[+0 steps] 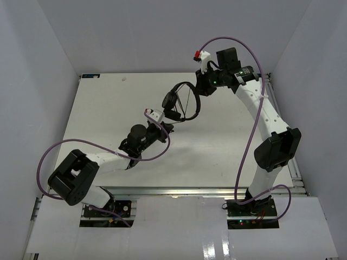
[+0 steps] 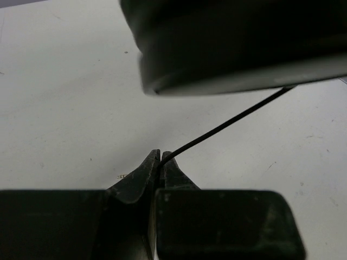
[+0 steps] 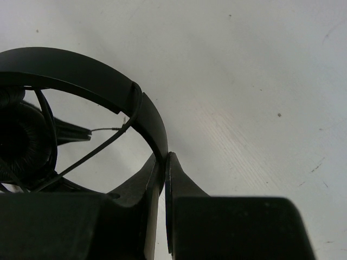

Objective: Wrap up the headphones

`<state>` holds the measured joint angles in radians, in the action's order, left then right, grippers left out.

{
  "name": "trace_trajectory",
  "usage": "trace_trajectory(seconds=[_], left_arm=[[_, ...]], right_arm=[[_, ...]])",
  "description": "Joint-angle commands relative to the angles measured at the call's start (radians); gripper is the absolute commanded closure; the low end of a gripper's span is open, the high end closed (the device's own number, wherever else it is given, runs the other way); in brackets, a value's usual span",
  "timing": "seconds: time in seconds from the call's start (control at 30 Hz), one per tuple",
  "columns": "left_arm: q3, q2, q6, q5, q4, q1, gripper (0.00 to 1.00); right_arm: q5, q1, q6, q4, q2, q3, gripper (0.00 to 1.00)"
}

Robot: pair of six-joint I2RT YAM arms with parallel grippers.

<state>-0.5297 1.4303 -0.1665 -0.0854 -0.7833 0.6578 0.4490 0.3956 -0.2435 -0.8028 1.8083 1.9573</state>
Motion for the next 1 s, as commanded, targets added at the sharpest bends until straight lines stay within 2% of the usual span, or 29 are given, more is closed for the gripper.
trace_trajectory(seconds=[0.0, 0.17, 0.43, 0.73, 0.97], left_arm=[[0.040, -0.032, 0.074, -0.083, -0.059, -0.044, 0.87], [0.068, -0.015, 0.090, -0.202, -0.091, -0.113, 0.81], [0.074, 0.044, 0.096, -0.312, -0.120, -0.196, 0.77], [-0.032, 0.224, 0.065, -0.437, -0.140, -0.225, 0.86], [-0.079, 0.323, 0.047, -0.495, -0.183, -0.233, 0.97]], right_arm=[[0.119, -0.001, -0.128, -0.063, -0.057, -0.005, 0.92], [0.155, 0.001, -0.223, -0.125, -0.035, 0.011, 0.92], [0.178, 0.023, -0.300, -0.171, 0.005, 0.009, 0.92], [0.131, 0.052, -0.281, -0.091, 0.026, -0.091, 0.92], [0.040, 0.060, -0.273, -0.013, 0.069, -0.140, 0.92]])
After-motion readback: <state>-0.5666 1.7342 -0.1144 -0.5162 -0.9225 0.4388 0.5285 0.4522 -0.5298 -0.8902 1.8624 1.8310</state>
